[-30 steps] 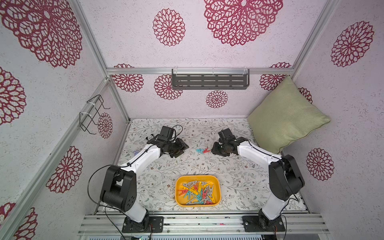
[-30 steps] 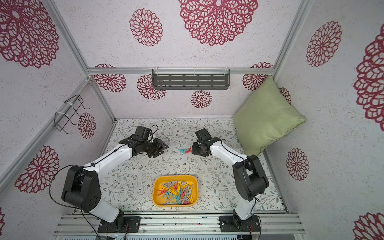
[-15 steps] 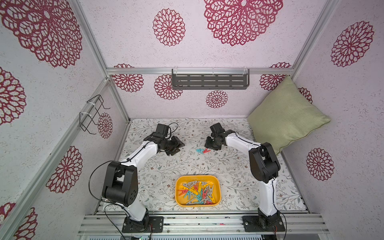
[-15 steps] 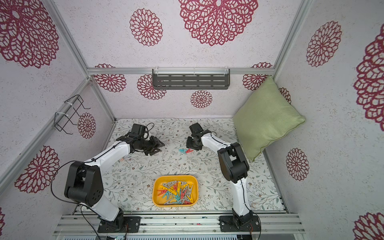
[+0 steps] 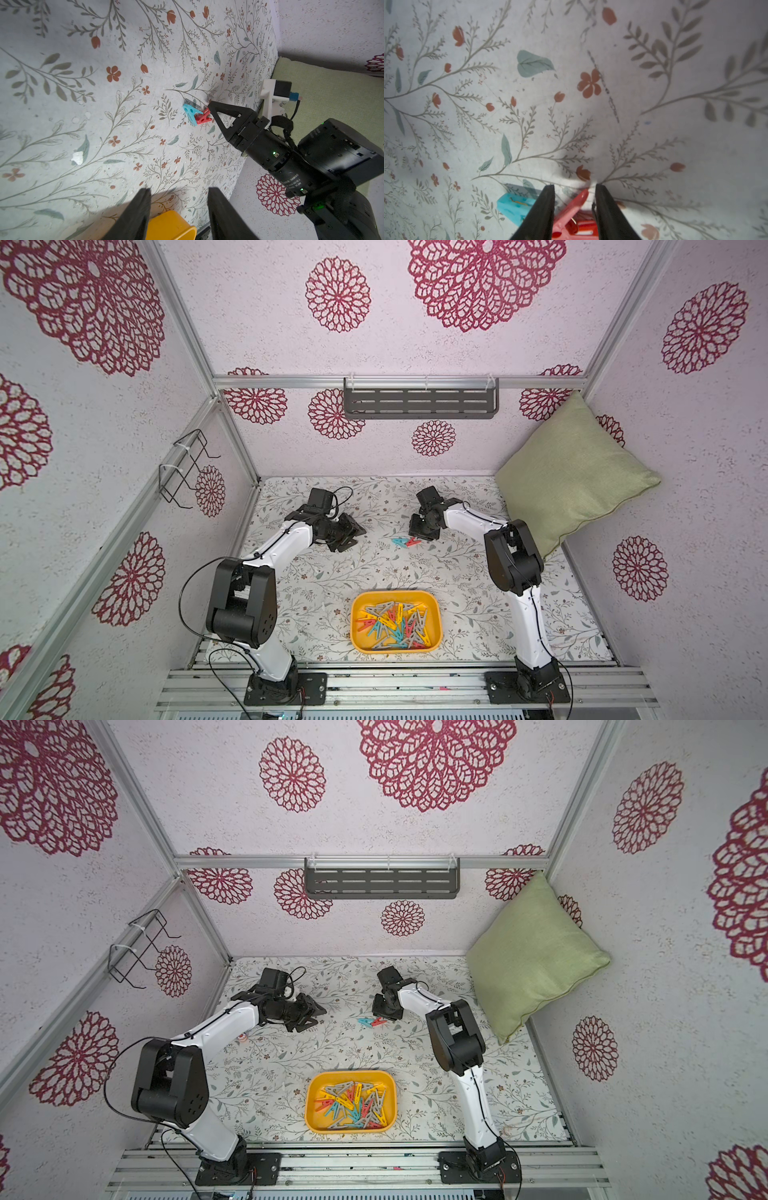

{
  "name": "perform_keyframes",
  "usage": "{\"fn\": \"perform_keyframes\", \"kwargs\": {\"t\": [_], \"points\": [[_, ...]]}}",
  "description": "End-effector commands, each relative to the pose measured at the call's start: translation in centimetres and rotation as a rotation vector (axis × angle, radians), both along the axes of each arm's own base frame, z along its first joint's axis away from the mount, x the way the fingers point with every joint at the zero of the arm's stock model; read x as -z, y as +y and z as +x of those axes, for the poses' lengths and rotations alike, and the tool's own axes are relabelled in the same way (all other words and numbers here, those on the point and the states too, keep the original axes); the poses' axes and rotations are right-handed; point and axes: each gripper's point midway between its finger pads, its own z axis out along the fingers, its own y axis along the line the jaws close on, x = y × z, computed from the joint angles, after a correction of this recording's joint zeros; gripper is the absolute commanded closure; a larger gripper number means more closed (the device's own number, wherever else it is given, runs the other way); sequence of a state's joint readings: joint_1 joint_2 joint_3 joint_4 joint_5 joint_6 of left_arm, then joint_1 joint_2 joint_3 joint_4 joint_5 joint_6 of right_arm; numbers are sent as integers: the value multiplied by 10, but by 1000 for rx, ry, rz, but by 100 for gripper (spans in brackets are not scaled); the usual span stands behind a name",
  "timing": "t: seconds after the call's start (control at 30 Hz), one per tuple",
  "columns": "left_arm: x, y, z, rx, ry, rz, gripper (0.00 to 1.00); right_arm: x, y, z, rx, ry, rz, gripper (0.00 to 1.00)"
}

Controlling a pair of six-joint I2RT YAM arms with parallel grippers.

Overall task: Put the clothespins into the storage box
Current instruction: Pick up the clothespin from the center of the board.

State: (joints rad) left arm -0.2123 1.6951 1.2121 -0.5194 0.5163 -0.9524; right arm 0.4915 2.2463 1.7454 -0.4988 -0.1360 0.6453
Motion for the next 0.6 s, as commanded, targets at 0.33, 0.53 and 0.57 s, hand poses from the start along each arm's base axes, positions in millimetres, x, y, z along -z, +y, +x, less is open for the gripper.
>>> {"fn": "perform_keyframes", "kwargs": {"t": [0.33,0.53,0.57], "points": [[0,8,3,5,1,-1,49,6,-5,-2,-5,29,-21,84],[-3,9,3,4,-9,-2,49,-6,-7,-2,-22,-1,-30,91],[-4,9,3,3,-11,-2,49,-9,-8,-1,-24,-9,-30,92]]}}
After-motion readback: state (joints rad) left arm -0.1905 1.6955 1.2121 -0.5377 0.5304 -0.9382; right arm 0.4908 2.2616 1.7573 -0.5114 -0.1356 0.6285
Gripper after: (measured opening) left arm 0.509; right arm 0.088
